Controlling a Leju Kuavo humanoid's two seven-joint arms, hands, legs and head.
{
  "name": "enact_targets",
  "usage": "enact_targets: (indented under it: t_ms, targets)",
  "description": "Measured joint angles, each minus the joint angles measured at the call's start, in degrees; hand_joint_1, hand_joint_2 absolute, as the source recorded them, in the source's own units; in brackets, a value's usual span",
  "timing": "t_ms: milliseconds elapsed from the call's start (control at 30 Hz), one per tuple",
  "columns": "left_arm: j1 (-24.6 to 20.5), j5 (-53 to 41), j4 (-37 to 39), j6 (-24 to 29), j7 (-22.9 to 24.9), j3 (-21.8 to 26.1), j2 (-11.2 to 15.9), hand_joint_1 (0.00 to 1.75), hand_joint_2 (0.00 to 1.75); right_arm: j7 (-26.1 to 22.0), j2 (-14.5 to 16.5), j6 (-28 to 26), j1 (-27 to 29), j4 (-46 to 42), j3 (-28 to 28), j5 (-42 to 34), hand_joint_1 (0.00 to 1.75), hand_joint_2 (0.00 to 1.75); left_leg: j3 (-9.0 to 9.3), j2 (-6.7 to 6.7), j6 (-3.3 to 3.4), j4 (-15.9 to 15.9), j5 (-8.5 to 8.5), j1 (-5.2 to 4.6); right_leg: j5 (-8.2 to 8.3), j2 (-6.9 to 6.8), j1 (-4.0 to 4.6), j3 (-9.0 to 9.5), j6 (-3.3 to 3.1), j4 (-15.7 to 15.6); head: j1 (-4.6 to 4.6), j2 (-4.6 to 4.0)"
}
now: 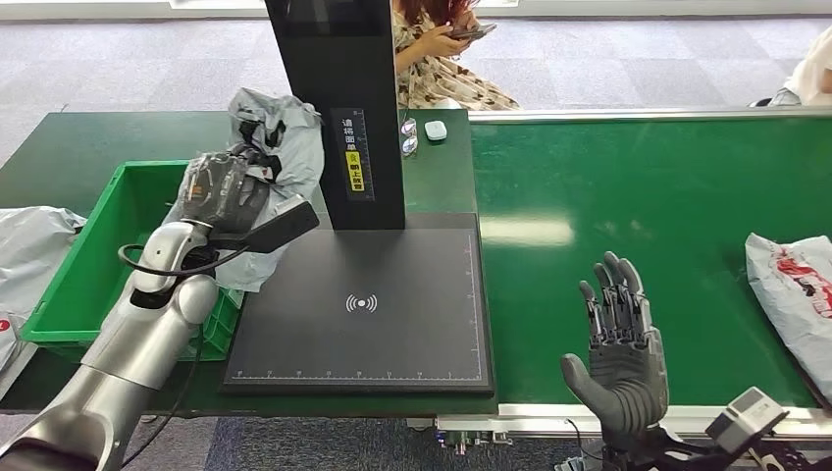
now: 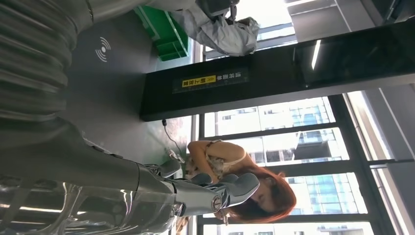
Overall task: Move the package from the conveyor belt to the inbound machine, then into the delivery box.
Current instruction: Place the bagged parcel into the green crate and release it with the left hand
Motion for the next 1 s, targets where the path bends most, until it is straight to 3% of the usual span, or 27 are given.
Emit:
enact_targets:
  t_ms: [167,367,633,900,933,1000]
  targets:
    - [-2.86,-4.03,1.89,-2.22,2.25,6.49,2.16,1.75,1.75,0.1,0.74,1.22,0.64,-1.08,-0.72,0.49,0.0,1.75,-0.06,-0.02,-0.07,0.01,0.04,0.11,0.03,-0.02,0.1,-0.02,-0.04,0.0,0.01,0.0]
    - [-11.17,-10.77,11.23,-4.65,6.96,11.06,3.47,1.75,1.75,0.86,1.25,2.29,-0.11,-1.28,-1.13,0.91,0.0,1.75,-0.1,0.0,-0.18,0.01,0.12,0.16,0.16,0.0,0.18,-0.08,-0.23,0.0,0.0,0.0]
    - [-19.68,-18.64,26.18,-7.54,10.9,11.68,4.61,1.75,1.75,1.46,1.25,2.69,-1.75,-0.72,-1.13,0.7,0.0,1.75,-0.14,-0.01,-0.24,0.01,0.16,0.21,0.19,-0.01,0.24,-0.12,-0.28,0.0,0.01,0.0]
    - [-20.89,-20.3,35.42,-9.75,11.51,11.68,4.34,1.75,1.75,1.95,1.25,2.84,-2.71,-0.58,-1.11,0.62,0.0,1.75,-0.17,-0.01,-0.24,0.01,0.16,0.22,0.18,-0.02,0.25,-0.15,-0.28,0.01,0.01,0.0]
    - [-20.84,-20.3,36.07,-10.05,11.33,11.68,4.19,1.68,1.75,2.01,1.25,2.92,-2.78,-0.58,-1.11,0.62,0.0,1.75,-0.18,-0.02,-0.24,0.01,0.16,0.22,0.18,-0.02,0.25,-0.15,-0.28,0.01,0.01,0.0]
    - [-20.66,-20.3,37.01,-10.46,11.09,11.68,3.78,0.82,1.75,2.14,1.25,3.14,-2.96,-0.58,-1.11,0.62,0.0,1.75,-0.2,-0.02,-0.24,0.02,0.16,0.22,0.19,-0.02,0.25,-0.16,-0.28,0.0,0.01,0.0]
